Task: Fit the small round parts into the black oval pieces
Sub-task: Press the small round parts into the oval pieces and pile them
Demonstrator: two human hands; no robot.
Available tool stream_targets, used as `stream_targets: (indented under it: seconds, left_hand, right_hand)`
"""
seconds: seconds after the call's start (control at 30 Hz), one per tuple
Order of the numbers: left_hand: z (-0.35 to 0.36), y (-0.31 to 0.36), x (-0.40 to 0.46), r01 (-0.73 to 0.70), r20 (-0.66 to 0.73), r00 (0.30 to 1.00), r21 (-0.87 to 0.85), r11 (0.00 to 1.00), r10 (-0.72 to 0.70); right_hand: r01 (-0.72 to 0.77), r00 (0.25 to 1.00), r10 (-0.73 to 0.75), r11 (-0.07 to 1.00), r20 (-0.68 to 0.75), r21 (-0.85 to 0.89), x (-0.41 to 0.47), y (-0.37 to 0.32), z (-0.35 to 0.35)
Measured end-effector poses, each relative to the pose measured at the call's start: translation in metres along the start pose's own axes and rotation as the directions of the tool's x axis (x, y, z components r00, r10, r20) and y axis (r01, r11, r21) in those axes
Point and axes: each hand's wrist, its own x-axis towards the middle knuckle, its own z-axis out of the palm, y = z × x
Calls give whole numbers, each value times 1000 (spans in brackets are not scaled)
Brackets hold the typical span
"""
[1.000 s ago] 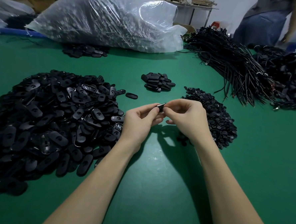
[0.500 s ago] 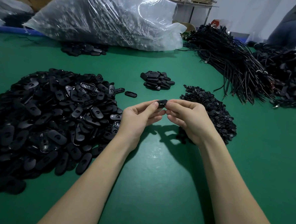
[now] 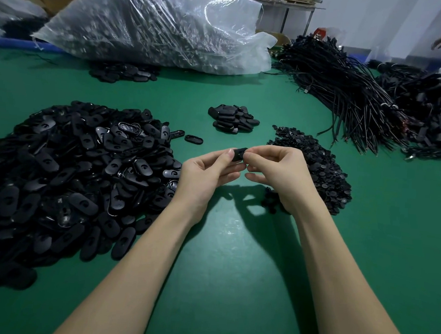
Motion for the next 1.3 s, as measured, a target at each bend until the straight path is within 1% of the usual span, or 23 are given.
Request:
stream_targets:
  seconds: [0.2,0.53,0.73,0.87,1.03,1.2,1.3]
  left_hand:
    - [1,-1,0,-7,-22,1000,20,1000,7]
    - [2,0,-1,-12,-40,999,24,1000,13]
    - [1,-2,-3,-33,-41,999,58,998,36]
    - [0,-3,-2,-51,-38,998,92,994,55]
    - [-2,-3,-2,-55,-8,998,114,992,57]
    - [-3,-2,-1,-22,34,999,110,994,18]
    - [-4,-1,-1,-3,52,999,100,995,-2]
  right_hand:
    - [22,1000,-22,999,-6,-23,0,-1,0]
    - [12,1000,-12,1000,-5,-6,0,2,2]
    - [0,998,-8,994,-68,-108,1,2,4]
    - [-17,996,6,992,-89,-128,1,1,4]
    - [-69,996,65,995,-59,-77,-1,1,-2]
    - [-110,989,106,993,105,35,-4,0,-11]
    - [-115,985,104,991,138,72,-4,-1,-10]
